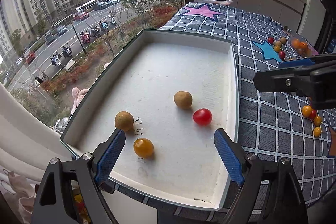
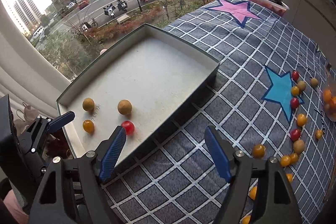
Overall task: Organize fruits
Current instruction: 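Move both tools back over the remaining fruit on the table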
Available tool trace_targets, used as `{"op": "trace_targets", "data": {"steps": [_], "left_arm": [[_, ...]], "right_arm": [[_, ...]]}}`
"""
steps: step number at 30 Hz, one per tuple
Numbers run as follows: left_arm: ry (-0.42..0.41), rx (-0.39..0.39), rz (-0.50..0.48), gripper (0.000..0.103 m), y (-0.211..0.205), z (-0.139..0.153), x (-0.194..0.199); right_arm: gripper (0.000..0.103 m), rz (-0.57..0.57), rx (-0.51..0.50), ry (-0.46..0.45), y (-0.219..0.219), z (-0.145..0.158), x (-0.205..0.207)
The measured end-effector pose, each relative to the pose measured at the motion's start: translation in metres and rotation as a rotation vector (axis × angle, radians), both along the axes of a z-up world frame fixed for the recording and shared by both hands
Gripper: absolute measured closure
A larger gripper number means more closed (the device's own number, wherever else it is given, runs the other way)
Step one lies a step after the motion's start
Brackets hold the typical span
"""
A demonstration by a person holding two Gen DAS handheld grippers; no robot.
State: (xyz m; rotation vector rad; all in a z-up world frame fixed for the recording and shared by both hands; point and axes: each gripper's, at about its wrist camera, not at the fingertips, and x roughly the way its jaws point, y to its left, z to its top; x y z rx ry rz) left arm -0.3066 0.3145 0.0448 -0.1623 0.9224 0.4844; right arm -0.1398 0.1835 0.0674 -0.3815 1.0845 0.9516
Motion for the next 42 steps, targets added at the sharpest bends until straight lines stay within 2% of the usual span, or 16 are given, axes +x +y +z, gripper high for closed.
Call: {"op": "trace_targets", "data": {"steps": [7,12,18,24,32,39,42], "left_arm": [[-0.009,0.025,-0.065,0.015,-0.030,0.014,0.015],[-0.005,0.029,-0.145,0.015,-0.061,0.018,0.031],[0.029,0.023,-0.235,0.015,-0.099,0.007,0.051],[0.061,0.022,-0.283,0.015,-0.124,-0.007,0.072],[0.066,0.044,-0.294,0.015,-0.137,-0.014,0.110],[0.079,0.028,-0.298,0.015,-0.139,-0.024,0.135],[0.081,0.025,-0.300,0.016,-0.141,-0.026,0.145]], "right_arm": [[0.023,-0.113,0.020,0.021,-0.061,-0.003,0.017],[0.023,-0.200,0.023,0.038,-0.107,-0.011,0.027],[0.023,-0.309,0.007,0.031,-0.161,-0.023,0.041],[0.023,-0.399,-0.009,0.028,-0.207,-0.034,0.050],[0.023,-0.455,-0.025,0.003,-0.236,-0.048,0.056],[0.023,-0.458,-0.032,-0.001,-0.241,-0.059,0.065],[0.025,-0.466,0.002,0.020,-0.239,-0.058,0.073]]}}
